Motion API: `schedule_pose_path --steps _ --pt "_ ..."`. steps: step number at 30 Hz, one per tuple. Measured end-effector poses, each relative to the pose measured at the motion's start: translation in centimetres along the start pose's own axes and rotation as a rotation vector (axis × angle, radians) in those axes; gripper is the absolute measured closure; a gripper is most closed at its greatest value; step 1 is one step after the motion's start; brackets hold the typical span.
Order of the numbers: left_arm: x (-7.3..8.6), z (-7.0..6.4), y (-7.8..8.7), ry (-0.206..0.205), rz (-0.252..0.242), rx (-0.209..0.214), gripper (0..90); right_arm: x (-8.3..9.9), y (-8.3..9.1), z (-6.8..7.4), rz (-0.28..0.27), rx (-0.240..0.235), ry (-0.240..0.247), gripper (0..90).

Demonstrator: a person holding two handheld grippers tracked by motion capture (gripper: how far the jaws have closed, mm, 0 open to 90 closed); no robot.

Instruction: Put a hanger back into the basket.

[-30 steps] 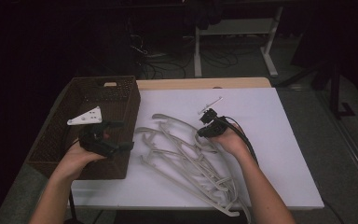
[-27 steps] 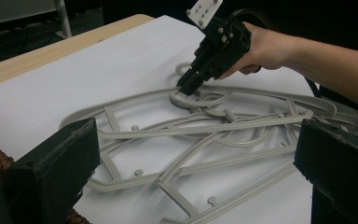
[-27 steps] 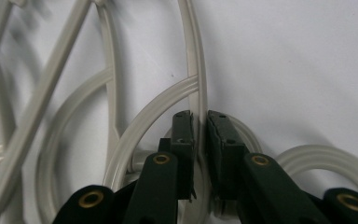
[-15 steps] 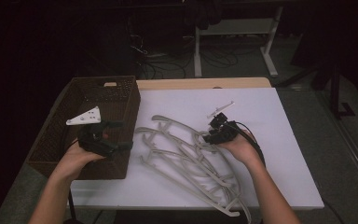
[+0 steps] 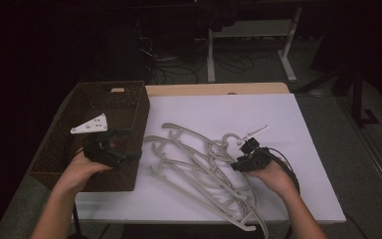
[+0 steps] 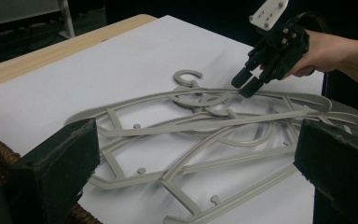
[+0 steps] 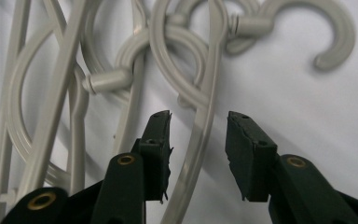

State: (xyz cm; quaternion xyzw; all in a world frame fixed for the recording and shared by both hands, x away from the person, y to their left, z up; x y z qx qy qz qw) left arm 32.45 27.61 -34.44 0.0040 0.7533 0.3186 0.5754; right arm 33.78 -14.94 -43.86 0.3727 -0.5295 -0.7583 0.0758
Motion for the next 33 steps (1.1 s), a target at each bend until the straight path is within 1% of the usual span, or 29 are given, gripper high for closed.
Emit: schedule_pose_path --steps 3,5,8,10,11,12,14,15,16,17,18,21,24,25,27,28,29,31,33 --pt "0.0 0.0 -0.1 -0.001 0.001 0.001 0.0 0.4 -0.8 -0.3 0.017 -0.017 -0.02 64.8" --pt "0.0 -0.1 -0.1 -0.002 0.003 0.001 0.0 0.4 -1.1 -0.3 0.033 -0.016 -0.024 68.8" --pt "0.0 0.0 -0.1 -0.001 0.003 0.002 0.0 0.2 -1.2 -0.5 0.031 -0.009 -0.034 73.4" --pt "0.0 0.0 -0.1 0.0 0.003 0.001 0.0 0.2 -1.2 -0.7 0.029 0.001 -0.047 74.7" --pt "0.0 0.0 -0.1 0.0 0.003 0.002 0.0 0.1 -1.3 -0.8 0.03 0.008 -0.051 75.2" --pt "0.0 0.0 -0.1 0.0 0.004 0.001 0.0 0.1 -1.3 -0.9 0.029 0.001 -0.056 75.6" --pt "0.0 -0.1 -0.1 -0.001 0.004 0.002 0.0 -0.1 -1.4 -1.0 0.029 0.005 -0.055 76.0" --pt "0.0 -0.1 -0.1 0.0 0.004 0.002 0.0 -0.1 -1.5 -1.0 0.035 0.012 -0.049 72.3" --pt "0.0 -0.1 -0.1 0.0 0.005 0.002 0.0 -0.2 -1.6 -1.0 0.039 0.015 -0.05 70.5" --pt "0.0 -0.1 -0.1 0.0 0.005 0.002 0.0 -0.3 -1.7 -1.0 0.036 0.011 -0.054 71.5" --pt "0.0 -0.1 -0.1 0.0 0.005 0.003 0.0 -0.4 -1.7 -1.1 0.038 0.021 -0.047 74.3" --pt "0.0 -0.1 -0.2 -0.001 0.004 0.003 0.0 -0.5 -1.8 -1.1 0.042 0.013 -0.052 78.0" --pt "0.0 -0.1 -0.2 -0.001 0.004 0.003 0.0 -0.6 -1.7 -1.1 0.039 0.036 -0.047 80.5" --pt "0.0 -0.2 -0.2 -0.001 0.004 0.003 0.0 -0.6 -1.7 -1.3 0.043 0.035 -0.048 80.6" --pt "-0.1 -0.2 -0.2 -0.002 0.003 0.003 0.0 -0.7 -1.6 -1.5 0.039 0.019 -0.057 80.9" --pt "-0.1 -0.2 -0.2 -0.004 0.003 0.003 0.0 -0.7 -1.5 -1.7 0.038 0.024 -0.05 80.9" --pt "-0.2 -0.2 -0.3 -0.005 0.004 0.002 0.0 -0.8 -1.4 -1.8 0.034 0.029 -0.046 81.0" --pt "-0.3 -0.3 -0.3 -0.005 0.004 0.0 0.0 -0.9 -1.0 -2.3 0.015 0.016 -0.054 81.1" --pt "-0.5 -0.5 -0.4 -0.007 0.006 -0.007 0.0 -1.0 -0.6 -2.8 0.01 0.017 -0.055 81.1"
Point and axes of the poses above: each handheld gripper's, and its own axes: y roughly backward along the jaws, x roughly out of its underside, z roughly to its left, the point moved 1 cm from there along -y, roughly forward along the jaws, and after that the axes turned 3 degrees about z, right-handed, at the moved point
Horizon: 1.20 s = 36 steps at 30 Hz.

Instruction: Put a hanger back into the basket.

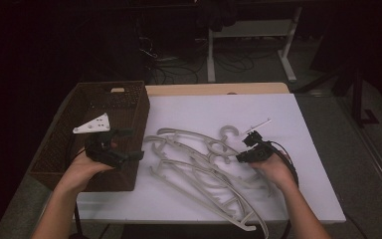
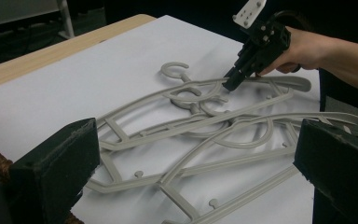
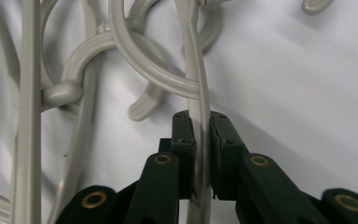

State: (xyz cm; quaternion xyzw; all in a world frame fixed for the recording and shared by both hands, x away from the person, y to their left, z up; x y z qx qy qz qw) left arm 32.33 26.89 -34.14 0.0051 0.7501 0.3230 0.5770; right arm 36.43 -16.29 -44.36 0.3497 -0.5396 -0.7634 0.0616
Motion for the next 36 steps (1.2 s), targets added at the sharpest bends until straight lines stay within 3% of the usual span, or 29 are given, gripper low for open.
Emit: schedule_pose_path --steps 7,10,22,32,36 --pt "-1.4 -1.0 -0.7 -0.013 0.005 -0.016 0.0 -0.2 1.8 -1.7 -0.035 -0.014 0.019 81.2" --pt "-2.2 -1.5 -1.6 -0.018 0.011 -0.018 0.0 -0.2 2.5 -2.1 -0.049 -0.019 0.05 81.2" --pt "-5.4 -3.9 -8.1 -0.091 0.073 0.027 0.0 0.8 5.5 -3.3 -0.104 -0.019 0.082 81.3" --pt "-5.5 -3.2 -13.7 -0.122 0.163 0.017 0.9 1.4 7.8 -3.6 -0.139 -0.056 0.125 81.2" --pt "-5.2 -2.4 -15.3 -0.138 0.198 0.002 6.9 1.2 8.1 -3.2 -0.145 -0.079 0.145 81.3"
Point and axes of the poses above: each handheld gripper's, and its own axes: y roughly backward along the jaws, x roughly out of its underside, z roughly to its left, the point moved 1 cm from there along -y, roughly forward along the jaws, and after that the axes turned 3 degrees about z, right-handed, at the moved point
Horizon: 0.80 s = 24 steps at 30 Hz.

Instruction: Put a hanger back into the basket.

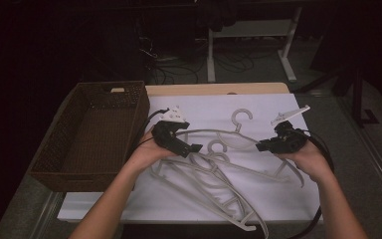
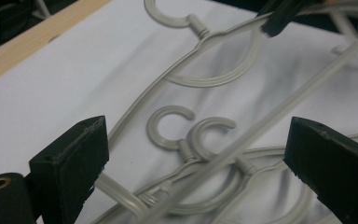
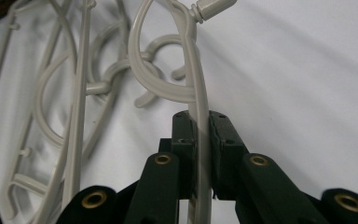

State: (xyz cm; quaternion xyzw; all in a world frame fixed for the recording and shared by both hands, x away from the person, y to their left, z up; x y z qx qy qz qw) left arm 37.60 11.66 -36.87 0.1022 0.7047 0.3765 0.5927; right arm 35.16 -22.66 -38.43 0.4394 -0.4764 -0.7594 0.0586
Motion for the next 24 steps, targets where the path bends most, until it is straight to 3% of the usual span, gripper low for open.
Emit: schedule_pose_path --steps 2,10,18,24 --pt "0.1 0.3 -0.6 -0.023 0.017 -0.007 13.8 -0.2 0.0 0.2 -0.001 -0.014 0.014 81.3" --pt "0.3 1.3 -2.6 -0.077 0.081 -0.033 24.0 -0.8 -0.3 0.9 0.001 -0.048 0.052 81.3" --pt "0.5 1.8 -4.0 -0.13 0.121 -0.026 48.6 -1.3 -0.7 1.3 -0.007 -0.085 0.071 81.2" --pt "0.5 1.6 -4.5 -0.181 0.131 -0.048 68.1 -1.6 -1.1 1.5 -0.013 -0.11 0.086 81.2"
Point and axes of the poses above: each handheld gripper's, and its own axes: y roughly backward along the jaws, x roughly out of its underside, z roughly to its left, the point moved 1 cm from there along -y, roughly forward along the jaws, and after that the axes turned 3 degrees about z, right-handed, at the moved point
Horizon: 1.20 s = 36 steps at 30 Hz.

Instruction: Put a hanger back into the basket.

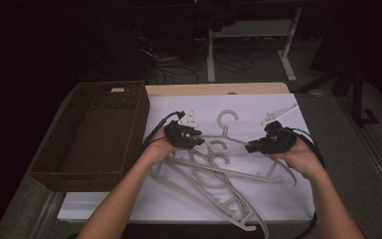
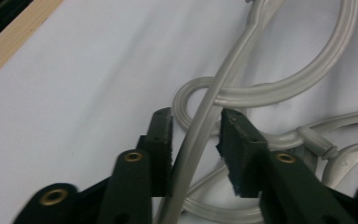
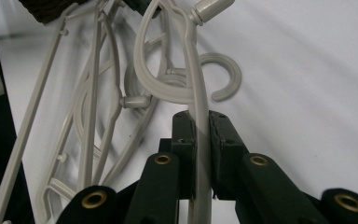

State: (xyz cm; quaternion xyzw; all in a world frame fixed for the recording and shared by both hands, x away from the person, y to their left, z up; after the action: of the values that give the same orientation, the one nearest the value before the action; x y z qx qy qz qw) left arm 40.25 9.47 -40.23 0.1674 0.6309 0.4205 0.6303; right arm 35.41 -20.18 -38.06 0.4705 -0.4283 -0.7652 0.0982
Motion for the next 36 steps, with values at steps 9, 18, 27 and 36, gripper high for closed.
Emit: schedule_pose_path --steps 9,18,27,36 --pt "0.3 -0.7 0.0 -0.067 0.061 0.027 76.1 0.1 -0.6 -0.5 0.015 -0.026 0.041 80.4" --pt "0.8 -1.9 0.4 -0.109 0.094 0.076 81.0 0.3 -1.0 -1.2 0.043 -0.028 0.107 68.7" --pt "0.1 -1.2 1.8 -0.067 0.077 0.062 82.2 -0.4 -0.6 -2.0 -0.02 0.028 0.061 38.9" --pt "-2.0 -0.1 4.5 -0.027 0.101 -0.012 82.3 -0.4 1.8 -2.4 -0.112 0.115 0.01 24.9"
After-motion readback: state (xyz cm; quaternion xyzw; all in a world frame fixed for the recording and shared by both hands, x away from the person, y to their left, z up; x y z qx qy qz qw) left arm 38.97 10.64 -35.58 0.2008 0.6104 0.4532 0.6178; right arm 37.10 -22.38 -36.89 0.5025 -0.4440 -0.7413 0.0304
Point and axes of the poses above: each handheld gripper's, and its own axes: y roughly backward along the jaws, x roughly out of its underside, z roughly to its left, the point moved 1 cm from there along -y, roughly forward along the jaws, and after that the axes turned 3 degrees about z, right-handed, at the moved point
